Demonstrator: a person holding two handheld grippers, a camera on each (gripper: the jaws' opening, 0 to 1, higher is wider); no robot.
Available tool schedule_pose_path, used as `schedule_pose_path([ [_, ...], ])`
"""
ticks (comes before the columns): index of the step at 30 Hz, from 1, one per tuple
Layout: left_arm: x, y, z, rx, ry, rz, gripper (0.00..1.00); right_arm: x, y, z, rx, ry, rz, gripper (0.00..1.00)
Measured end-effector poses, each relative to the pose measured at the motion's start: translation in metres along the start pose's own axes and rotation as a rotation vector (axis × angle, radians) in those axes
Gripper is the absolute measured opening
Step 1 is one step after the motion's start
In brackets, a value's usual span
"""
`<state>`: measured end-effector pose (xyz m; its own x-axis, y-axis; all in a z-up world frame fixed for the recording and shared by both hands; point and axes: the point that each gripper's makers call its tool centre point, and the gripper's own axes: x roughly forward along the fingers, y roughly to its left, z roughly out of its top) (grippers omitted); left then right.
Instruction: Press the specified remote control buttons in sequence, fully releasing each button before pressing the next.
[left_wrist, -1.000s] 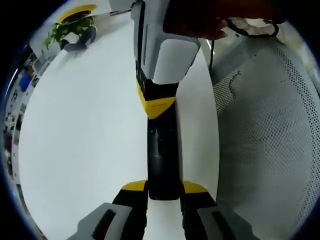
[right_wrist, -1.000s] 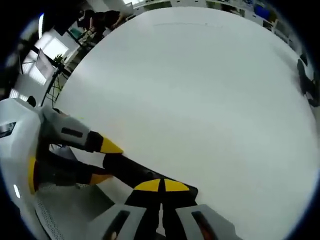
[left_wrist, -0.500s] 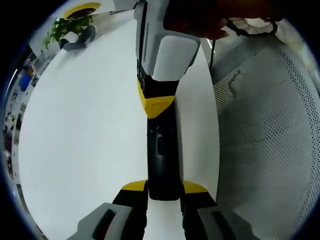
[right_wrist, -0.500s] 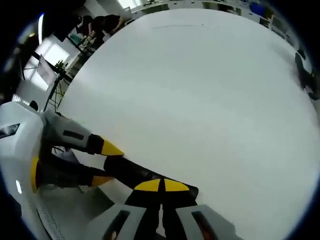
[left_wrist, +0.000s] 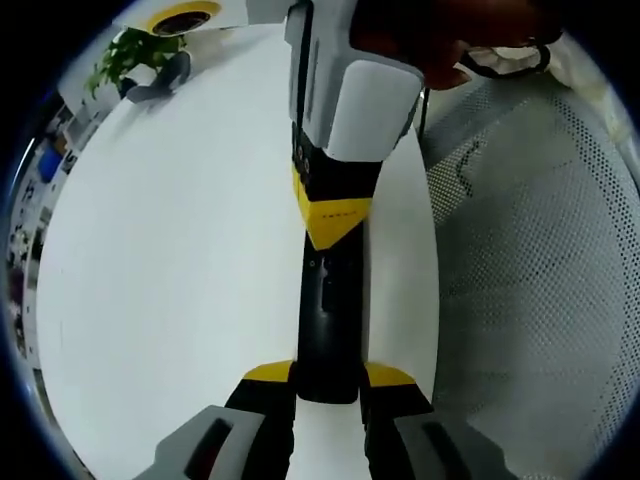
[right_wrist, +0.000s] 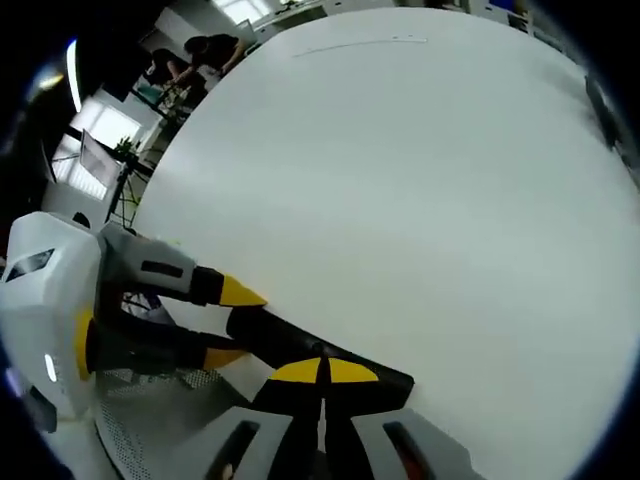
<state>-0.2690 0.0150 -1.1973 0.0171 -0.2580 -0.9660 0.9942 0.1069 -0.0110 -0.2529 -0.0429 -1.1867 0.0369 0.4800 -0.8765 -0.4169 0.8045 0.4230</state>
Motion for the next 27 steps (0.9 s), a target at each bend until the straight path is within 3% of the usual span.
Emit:
schedule_pose_path([
  [5, -0.0004, -0.0007, 0.0003, 0.0, -0.011, 0.001, 0.23, 0.0, 0.0003, -0.0009, -0.059, 0.02, -0.038, 0.0],
  [17, -0.0012, -0.0019, 0.0004, -0.009, -0.028, 0.016, 0.23, -0.0012, -0.0016, -0.0046, -0.04, 0.027, -0.045, 0.0],
  [23, -0.0002, -0.002, 0.0013, 0.004, 0.004, 0.013, 0.23, -0.0003, -0.0012, -0.0049, -0.023, 0.039, -0.062, 0.0],
  [27, -0.0003, -0.0014, 0.0005, 0.0, 0.025, 0.011, 0.23, 0.0007, -0.0004, -0.004, -0.068, 0.031, -0.106, 0.0],
])
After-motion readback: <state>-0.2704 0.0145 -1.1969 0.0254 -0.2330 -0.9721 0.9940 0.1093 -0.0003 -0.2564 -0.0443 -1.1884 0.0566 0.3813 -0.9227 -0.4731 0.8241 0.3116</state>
